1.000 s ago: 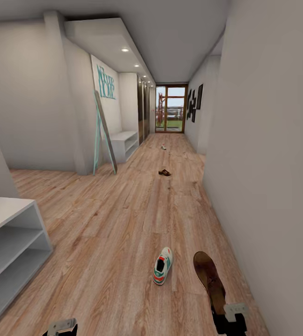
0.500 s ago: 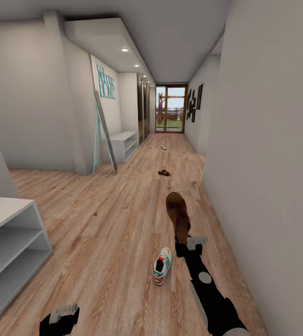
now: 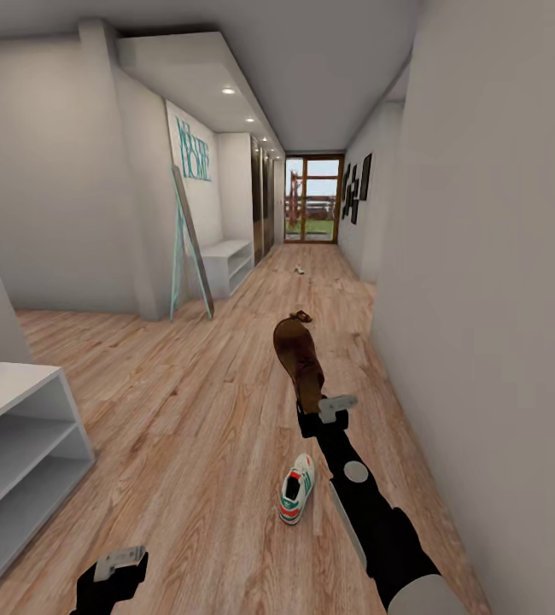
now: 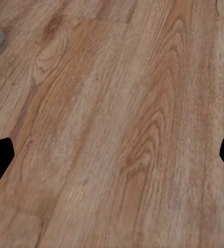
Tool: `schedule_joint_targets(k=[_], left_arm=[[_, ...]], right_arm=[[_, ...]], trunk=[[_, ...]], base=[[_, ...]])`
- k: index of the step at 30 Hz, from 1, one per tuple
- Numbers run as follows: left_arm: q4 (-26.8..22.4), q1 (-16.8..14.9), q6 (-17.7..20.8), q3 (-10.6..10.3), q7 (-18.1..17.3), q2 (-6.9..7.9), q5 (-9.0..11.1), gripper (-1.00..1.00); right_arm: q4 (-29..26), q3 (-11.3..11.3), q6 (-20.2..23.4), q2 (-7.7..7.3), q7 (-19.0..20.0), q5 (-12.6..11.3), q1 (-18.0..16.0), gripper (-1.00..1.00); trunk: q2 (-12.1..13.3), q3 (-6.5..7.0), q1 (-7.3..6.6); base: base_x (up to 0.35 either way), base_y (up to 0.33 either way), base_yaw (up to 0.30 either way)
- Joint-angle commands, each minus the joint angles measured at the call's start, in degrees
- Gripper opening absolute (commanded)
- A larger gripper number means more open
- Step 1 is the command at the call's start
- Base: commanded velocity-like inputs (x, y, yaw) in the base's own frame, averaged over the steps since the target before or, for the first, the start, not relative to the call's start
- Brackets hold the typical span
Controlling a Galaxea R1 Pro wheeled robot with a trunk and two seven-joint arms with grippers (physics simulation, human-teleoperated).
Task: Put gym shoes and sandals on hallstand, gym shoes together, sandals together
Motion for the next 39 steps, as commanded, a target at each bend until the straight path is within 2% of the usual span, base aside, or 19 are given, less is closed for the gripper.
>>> schedule_joint_targets(k=[1,11,33,39], left_arm=[[0.05,-0.06,-0.15,0.18,-0.16,-0.01,0.1,1.0],[0.05,-0.12,-0.35,0.2,-0.13,-0.12,0.1,1.0],[0.05,-0.1,-0.46,0.3,-0.13,-0.28,0.19,1.0],[0.05,-0.04,-0.67,0.27,-0.13,-0.27,0.19,1.0]], right_arm=[[-0.05,0.34,0.0,0.0,-0.37,0.59,-0.04,-1.0],[-0.14,1.78,0.3,0.0,-0.37,0.58,-0.08,-1.0],[0.23,1.87,0.26,0.0,-0.37,0.58,0.01,-1.0],[0.39,1.87,0.24,0.0,-0.07,0.58,0.01,-1.0]], trunk=[[-0.02,-0.06,0.0],[-0.02,-0.06,0.0],[-0.02,-0.06,0.0],[-0.02,-0.06,0.0]], base=[[0.181,0.0,0.0],[0.194,0.0,0.0],[0.229,-0.124,0.0],[0.065,-0.044,0.0]])
